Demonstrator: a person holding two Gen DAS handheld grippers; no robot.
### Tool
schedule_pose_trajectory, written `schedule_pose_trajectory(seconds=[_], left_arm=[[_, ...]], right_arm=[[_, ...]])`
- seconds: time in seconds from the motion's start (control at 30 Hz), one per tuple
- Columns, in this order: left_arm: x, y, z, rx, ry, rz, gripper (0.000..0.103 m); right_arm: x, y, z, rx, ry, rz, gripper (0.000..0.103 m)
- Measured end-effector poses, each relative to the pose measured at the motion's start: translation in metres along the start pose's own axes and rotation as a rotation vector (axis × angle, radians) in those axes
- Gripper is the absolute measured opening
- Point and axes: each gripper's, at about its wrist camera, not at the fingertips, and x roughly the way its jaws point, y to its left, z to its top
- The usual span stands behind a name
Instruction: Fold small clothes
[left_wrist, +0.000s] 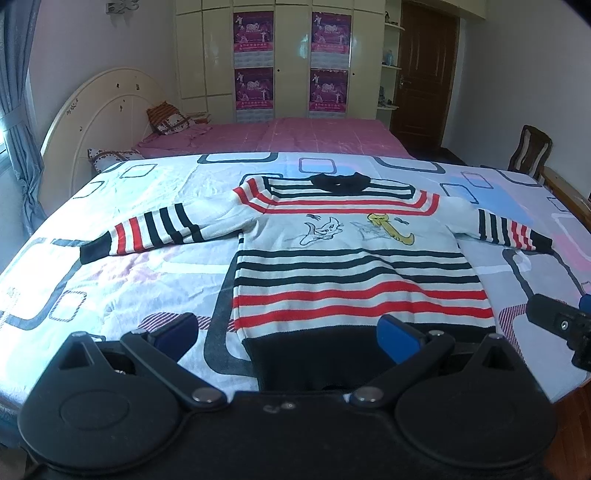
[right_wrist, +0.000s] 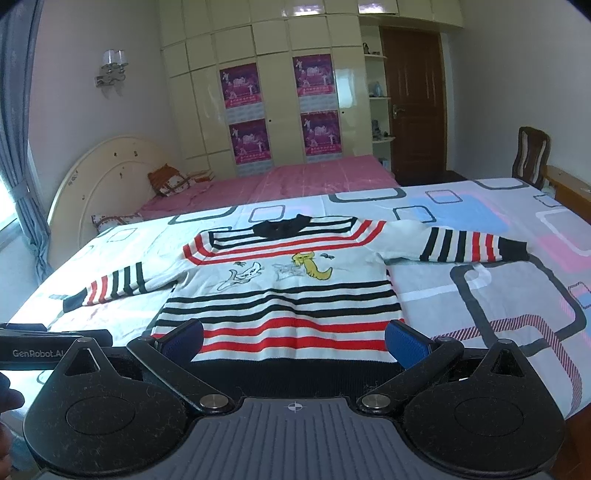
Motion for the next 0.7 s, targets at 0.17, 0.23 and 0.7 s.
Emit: schedule_pose_trajectory(seconds=[0.17, 0.23, 0.7], left_arm=[[0.008, 0.008, 0.005, -0.011, -0.031, -0.01, 0.103], [0.012, 0.009, 0.007, -0.001, -0.007, -0.001, 0.103], [0.066, 0.009, 0.034, -0.05, 0.008, 0.029, 0.103]], right_arm=[[0.006, 0.002, 0.001, -0.002, -0.001, -0.004, 0.103], [0.008, 0.002, 0.001, -0.004, -0.003, -0.007, 0.103], [0.06, -0.037, 0.02, 0.0, -0.011, -0.055, 0.103]])
